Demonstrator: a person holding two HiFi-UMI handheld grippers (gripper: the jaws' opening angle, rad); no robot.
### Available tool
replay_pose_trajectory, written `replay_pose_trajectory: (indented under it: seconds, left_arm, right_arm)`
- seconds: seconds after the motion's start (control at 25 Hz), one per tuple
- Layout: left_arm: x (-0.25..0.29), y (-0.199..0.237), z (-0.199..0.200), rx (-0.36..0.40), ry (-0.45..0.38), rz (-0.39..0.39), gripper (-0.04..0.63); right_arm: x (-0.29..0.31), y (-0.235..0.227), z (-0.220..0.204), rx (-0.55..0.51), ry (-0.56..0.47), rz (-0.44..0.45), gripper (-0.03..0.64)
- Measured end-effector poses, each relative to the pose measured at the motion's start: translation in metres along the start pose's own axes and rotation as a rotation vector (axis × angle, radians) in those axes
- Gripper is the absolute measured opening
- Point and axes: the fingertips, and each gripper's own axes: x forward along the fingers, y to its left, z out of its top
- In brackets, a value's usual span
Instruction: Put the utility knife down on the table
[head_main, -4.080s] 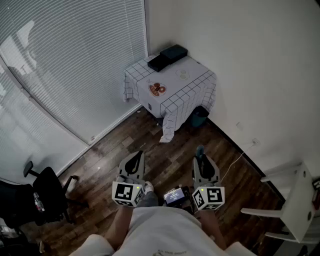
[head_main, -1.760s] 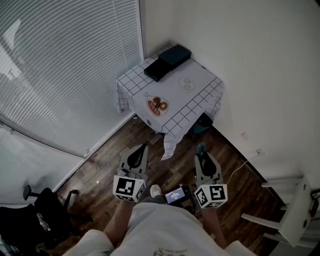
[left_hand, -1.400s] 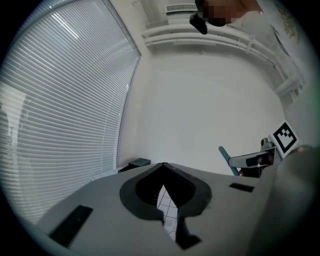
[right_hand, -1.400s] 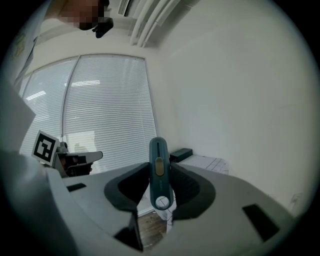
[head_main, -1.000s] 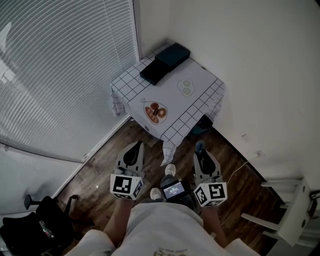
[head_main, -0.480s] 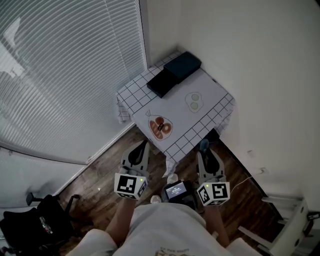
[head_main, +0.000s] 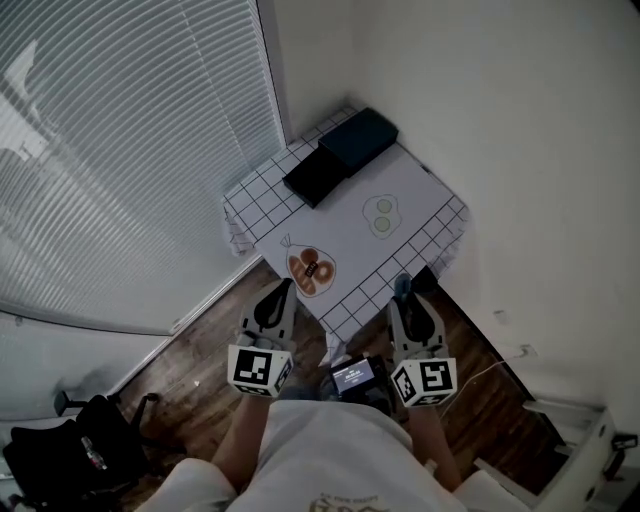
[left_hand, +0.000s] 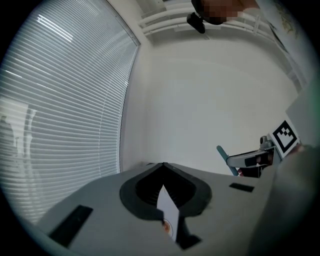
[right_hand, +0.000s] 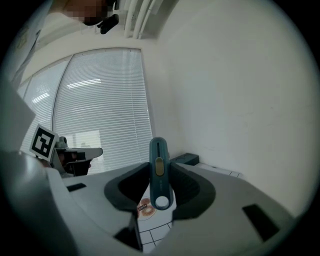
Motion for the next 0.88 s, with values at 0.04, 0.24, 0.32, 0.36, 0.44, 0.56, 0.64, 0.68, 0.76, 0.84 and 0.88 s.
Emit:
replay_pose_trajectory:
  seconds: [0.04,0.24,0.32,0.36,0.44,0.56,0.64,0.68,0.76,0.84,0.88]
  left_arm:
    - [0.003,0.000,0.000,-0.002,-0.001,0.000,0.008]
    - [0.013,0.008,-0.008,-0.001,0.010,0.004,0.008]
    - [0.017,0.011,-0.010,-0.004,0.018,0.001,0.008]
    - [0.020,0.013,-0.010,-0.005,0.020,-0.004,0.008]
    - [0.028,0.018,-0.011,-0.009,0.024,-0.013,0.008]
    - [0.042,0.025,-0.012,-0.013,0.034,-0.032,0.008]
    - [0.052,0.028,-0.012,-0.013,0.037,-0.044,0.008]
    - [0.056,0.030,-0.011,-0.014,0.038,-0.048,0.008]
    - [0.065,0.035,-0.009,-0.011,0.039,-0.056,0.008]
    - [0.070,0.041,-0.011,-0.010,0.045,-0.063,0.008]
    - [0.072,0.044,-0.013,-0.013,0.051,-0.064,0.008]
  right_arm:
    - [0.003,-0.002,-0.001,-0.001,0.004,0.001,0.137]
    - [0.019,-0.009,-0.001,-0.016,0.014,-0.002,0.137]
    - [0.024,-0.012,-0.001,-0.016,0.017,-0.009,0.137]
    - [0.027,-0.013,-0.001,-0.014,0.018,-0.014,0.137]
    - [0.034,-0.016,-0.001,-0.014,0.019,-0.027,0.137]
    - [0.043,-0.018,-0.002,-0.019,0.026,-0.050,0.137]
    - [0.047,-0.020,-0.001,-0.034,0.036,-0.060,0.137]
    - [0.050,-0.021,-0.001,-0.039,0.040,-0.063,0.137]
    - [0.057,-0.024,-0.002,-0.034,0.047,-0.071,0.137]
    - [0.064,-0.026,-0.004,-0.028,0.054,-0.079,0.137]
    - [0.067,-0.027,-0.005,-0.028,0.059,-0.081,0.137]
